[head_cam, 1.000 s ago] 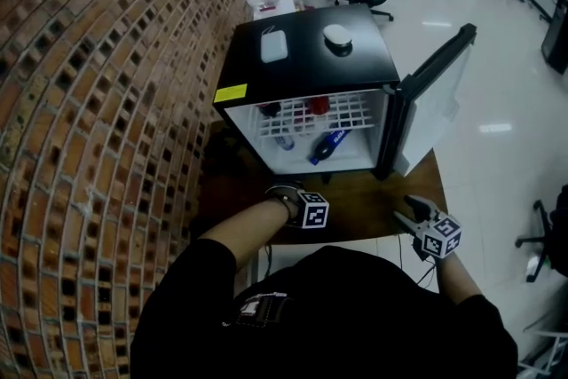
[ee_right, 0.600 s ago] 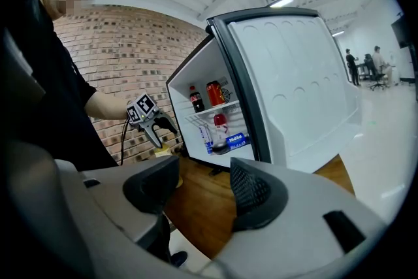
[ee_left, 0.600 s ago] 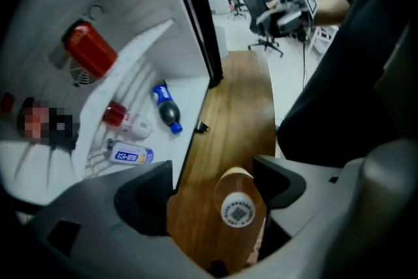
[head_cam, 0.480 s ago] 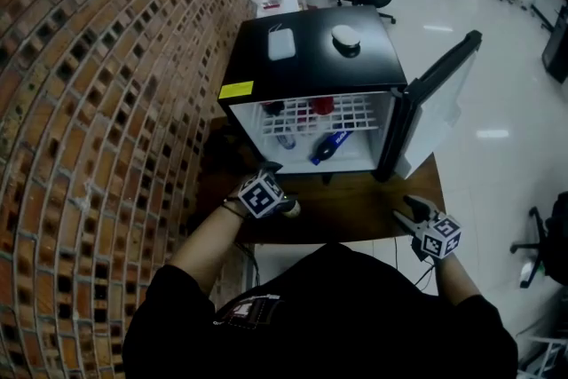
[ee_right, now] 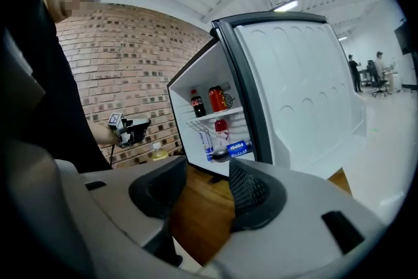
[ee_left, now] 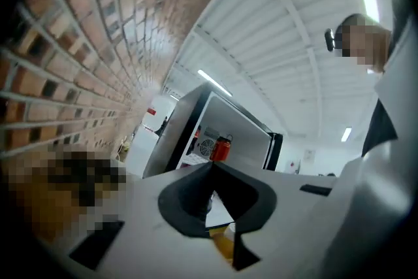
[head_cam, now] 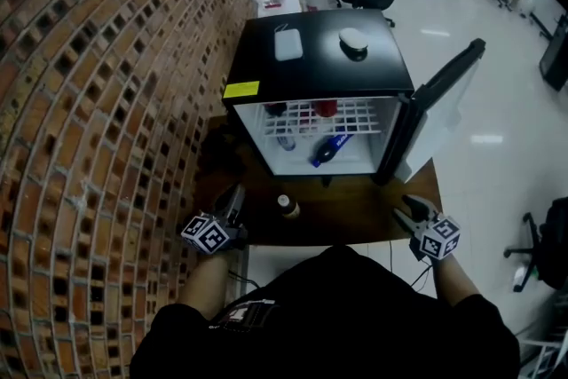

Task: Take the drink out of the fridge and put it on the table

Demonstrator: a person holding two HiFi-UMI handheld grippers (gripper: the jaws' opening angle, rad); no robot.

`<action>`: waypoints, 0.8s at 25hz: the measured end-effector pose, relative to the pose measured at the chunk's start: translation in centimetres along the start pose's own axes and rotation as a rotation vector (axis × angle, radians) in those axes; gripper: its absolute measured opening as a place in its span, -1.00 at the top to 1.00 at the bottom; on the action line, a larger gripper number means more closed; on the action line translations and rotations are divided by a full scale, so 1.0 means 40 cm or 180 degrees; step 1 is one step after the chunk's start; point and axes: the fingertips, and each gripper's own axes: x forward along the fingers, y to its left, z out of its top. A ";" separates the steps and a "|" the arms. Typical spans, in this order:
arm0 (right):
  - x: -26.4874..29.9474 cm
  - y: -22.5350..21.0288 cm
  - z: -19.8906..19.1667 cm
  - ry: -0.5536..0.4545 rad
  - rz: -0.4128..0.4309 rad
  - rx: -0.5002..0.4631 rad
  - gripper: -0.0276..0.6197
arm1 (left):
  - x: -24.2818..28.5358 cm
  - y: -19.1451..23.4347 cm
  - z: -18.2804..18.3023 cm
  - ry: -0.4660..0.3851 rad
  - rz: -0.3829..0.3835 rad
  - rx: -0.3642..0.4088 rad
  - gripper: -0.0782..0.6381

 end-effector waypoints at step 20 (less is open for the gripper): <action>0.005 0.062 0.029 -0.0066 0.0149 -0.0178 0.89 | -0.038 0.013 -0.161 0.0506 -0.0048 0.0033 0.77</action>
